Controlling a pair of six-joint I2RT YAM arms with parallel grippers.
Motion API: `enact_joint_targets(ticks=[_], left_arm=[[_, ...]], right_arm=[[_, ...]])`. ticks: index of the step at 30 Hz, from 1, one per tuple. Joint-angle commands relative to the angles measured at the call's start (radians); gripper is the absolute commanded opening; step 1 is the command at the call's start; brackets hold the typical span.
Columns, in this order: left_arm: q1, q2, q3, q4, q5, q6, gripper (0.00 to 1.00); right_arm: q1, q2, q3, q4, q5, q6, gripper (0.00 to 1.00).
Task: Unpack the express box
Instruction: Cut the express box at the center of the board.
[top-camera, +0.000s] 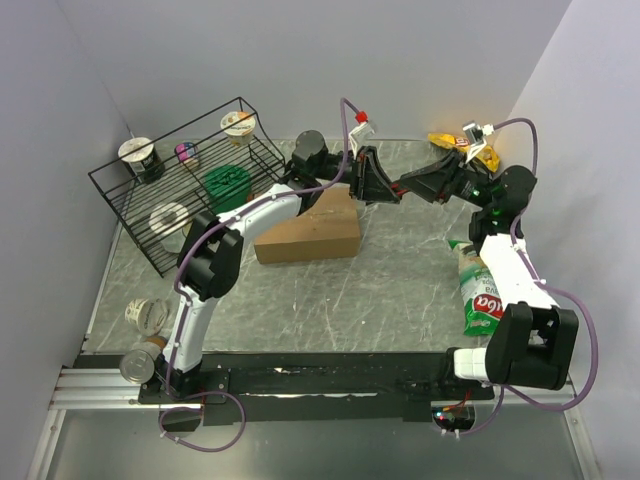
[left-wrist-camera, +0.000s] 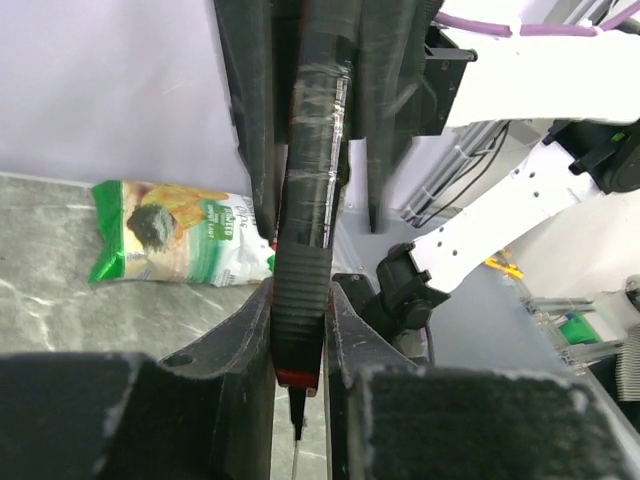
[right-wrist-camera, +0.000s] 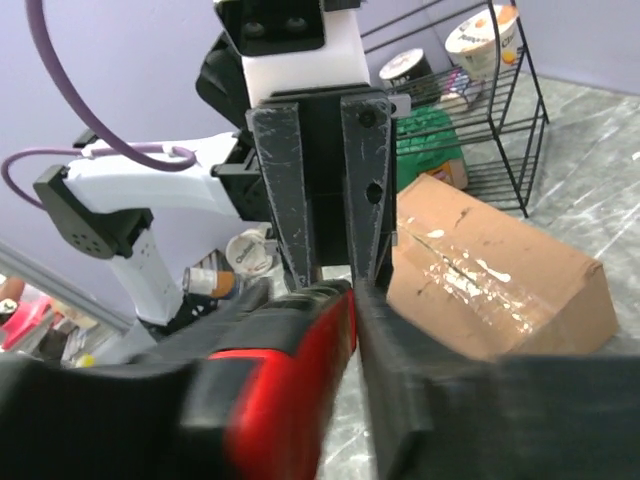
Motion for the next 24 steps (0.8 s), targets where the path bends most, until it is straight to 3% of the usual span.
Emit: enact_joint_targets(ticks=[1,3,7,9,10,13,16,18,21,24], left_arm=[[-0.044,0.006,0.064,0.059,-0.066,-0.031,0.01],[-0.043,0.006,0.061,0.055,-0.068,-0.025,0.01],[-0.043,0.003,0.048,0.024,-0.075,-0.004,0.01],[-0.04,0.008,0.048,-0.013,-0.086,0.018,0.21],[-0.038,0.009,0.044,-0.03,-0.098,0.021,0.43],[-0.017,0.003,0.024,-0.091,-0.086,0.108,0.58],[0.028,-0.043,0.002,-0.345,-0.161,0.322,0.67],[0.057,-0.09,-0.017,-0.59,-0.212,0.571,0.67],[0.08,-0.184,-0.123,-0.793,-0.347,0.91,0.67],[0.088,-0.279,-0.241,-0.905,-0.428,1.154,0.67]], right_arm=[[0.06,-0.017,0.035,-0.048,0.006,-0.071,0.13],[0.06,-0.023,0.045,-0.117,0.026,-0.117,0.01],[0.049,-0.029,0.1,-0.319,0.032,-0.257,0.0],[0.034,-0.023,0.136,-0.384,0.032,-0.285,0.0],[0.026,-0.019,0.147,-0.431,0.032,-0.286,0.0],[-0.02,-0.023,0.167,-0.531,0.118,-0.296,0.0],[-0.073,-0.025,0.156,-0.56,0.234,-0.283,0.0],[-0.087,-0.006,0.159,-0.608,0.259,-0.294,0.0],[-0.093,0.06,0.124,-0.581,0.23,-0.282,0.0],[-0.098,0.075,0.049,-0.488,0.318,-0.227,0.0]])
